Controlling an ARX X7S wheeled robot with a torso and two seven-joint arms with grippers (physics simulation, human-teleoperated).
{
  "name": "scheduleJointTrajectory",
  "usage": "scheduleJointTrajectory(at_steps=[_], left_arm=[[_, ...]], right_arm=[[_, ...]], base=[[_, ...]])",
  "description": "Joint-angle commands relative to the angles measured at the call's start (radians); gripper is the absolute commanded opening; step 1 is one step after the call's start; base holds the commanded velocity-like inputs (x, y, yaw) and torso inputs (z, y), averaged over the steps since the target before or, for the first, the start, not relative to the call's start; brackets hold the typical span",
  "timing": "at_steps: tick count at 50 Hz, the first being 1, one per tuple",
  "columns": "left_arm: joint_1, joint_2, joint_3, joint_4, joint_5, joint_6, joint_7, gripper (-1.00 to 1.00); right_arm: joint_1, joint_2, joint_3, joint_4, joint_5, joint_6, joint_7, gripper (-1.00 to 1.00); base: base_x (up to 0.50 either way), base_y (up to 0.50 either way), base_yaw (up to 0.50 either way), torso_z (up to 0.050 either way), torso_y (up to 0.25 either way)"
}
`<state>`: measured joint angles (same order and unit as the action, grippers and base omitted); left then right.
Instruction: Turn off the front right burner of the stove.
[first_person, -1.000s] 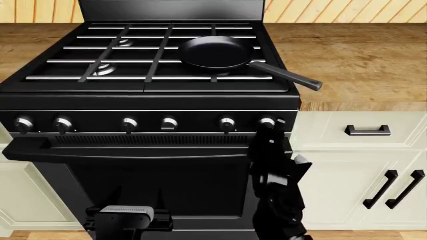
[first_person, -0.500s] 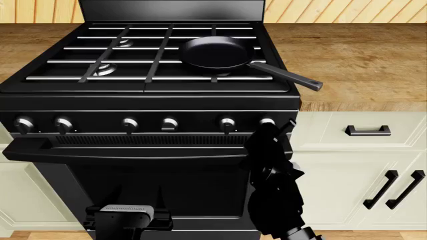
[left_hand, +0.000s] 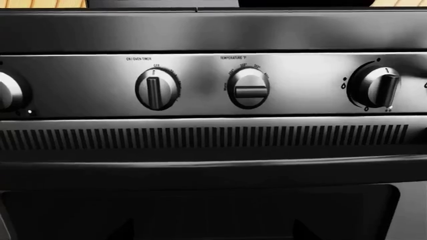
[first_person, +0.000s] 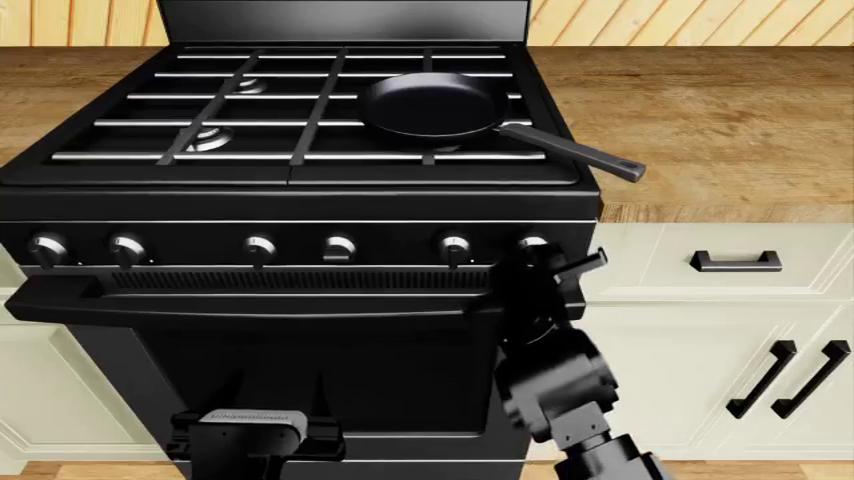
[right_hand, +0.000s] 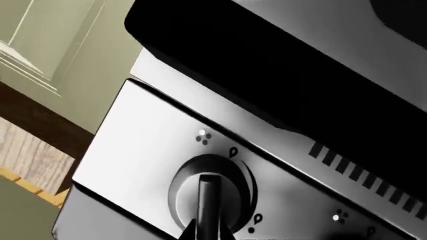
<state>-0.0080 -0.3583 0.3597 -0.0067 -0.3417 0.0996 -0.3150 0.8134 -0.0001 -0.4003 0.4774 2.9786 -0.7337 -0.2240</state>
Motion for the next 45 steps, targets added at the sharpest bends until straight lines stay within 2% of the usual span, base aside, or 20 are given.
scheduleJointTrajectory(at_steps=[1, 11, 12, 13, 25, 26, 28, 29, 30, 31, 34, 45], left_arm=[[0.002, -0.002, 0.0, 0.002, -0.002, 0.003, -0.003, 1.0], [0.002, -0.003, 0.002, 0.001, -0.003, 0.004, -0.005, 1.0], [-0.005, -0.003, 0.002, -0.006, -0.005, 0.002, -0.001, 1.0], [-0.005, -0.003, 0.002, -0.006, -0.005, 0.002, -0.001, 1.0], [-0.004, -0.008, -0.001, -0.006, -0.015, 0.005, 0.001, 1.0], [-0.003, -0.008, -0.002, -0.004, -0.017, 0.004, 0.0, 1.0], [-0.003, -0.008, -0.002, -0.005, -0.018, 0.006, 0.002, 1.0], [-0.002, -0.008, -0.001, -0.005, -0.018, 0.006, 0.001, 1.0], [-0.002, -0.008, -0.001, -0.005, -0.018, 0.006, 0.001, 1.0], [-0.001, -0.008, -0.003, -0.005, -0.02, 0.008, 0.0, 1.0], [-0.001, -0.01, -0.004, -0.004, -0.024, 0.007, 0.001, 1.0], [0.0, -0.008, -0.001, -0.011, -0.024, 0.012, 0.001, 1.0]], right_arm=[[0.114, 0.0, 0.048, 0.139, 0.163, -0.03, -0.028, -1.0], [0.113, 0.0, 0.048, 0.135, 0.163, -0.032, -0.028, -1.0], [0.116, 0.0, 0.198, 0.071, 0.163, -0.124, 0.122, -1.0], [0.117, 0.0, 0.281, 0.068, 0.163, -0.13, 0.153, -1.0], [0.162, 0.0, 0.397, 0.135, 0.163, -0.156, 0.274, -1.0], [0.169, 0.0, 0.405, 0.155, 0.163, -0.147, 0.284, -1.0], [0.258, 0.0, 0.461, 0.366, 0.163, -0.054, 0.304, -1.0], [0.408, 0.0, 0.48, 0.516, 0.163, 0.096, 0.294, -1.0], [0.437, 0.0, 0.482, 0.666, 0.163, 0.219, 0.3, -1.0], [0.442, 0.0, 0.516, 0.816, 0.163, 0.194, 0.305, -1.0], [0.446, 0.0, 0.548, 0.831, 0.163, 0.171, 0.314, -1.0], [0.44, 0.0, 0.53, 0.831, 0.163, 0.184, 0.328, -1.0]], base=[[0.04, 0.0, 0.0, 0.0, 0.0], [0.03, 0.0, 0.01, -0.003, 0.0], [0.03, 0.0, 0.0, 0.0, 0.0], [0.03, 0.0, 0.0, 0.0, 0.0], [0.03, 0.0, 0.01, -0.003, 0.0], [0.03, 0.0, 0.0, -0.01, 0.0], [0.03, 0.0, 0.01, 0.0, 0.0], [0.03, 0.0, 0.0, 0.0, 0.0], [0.03, 0.0, 0.02, -0.01, 0.0], [0.03, 0.0, 0.0, 0.0, 0.0], [0.11, 0.0, 0.03, -0.012, 0.0], [0.12, 0.0, 0.06, -0.014, 0.0]])
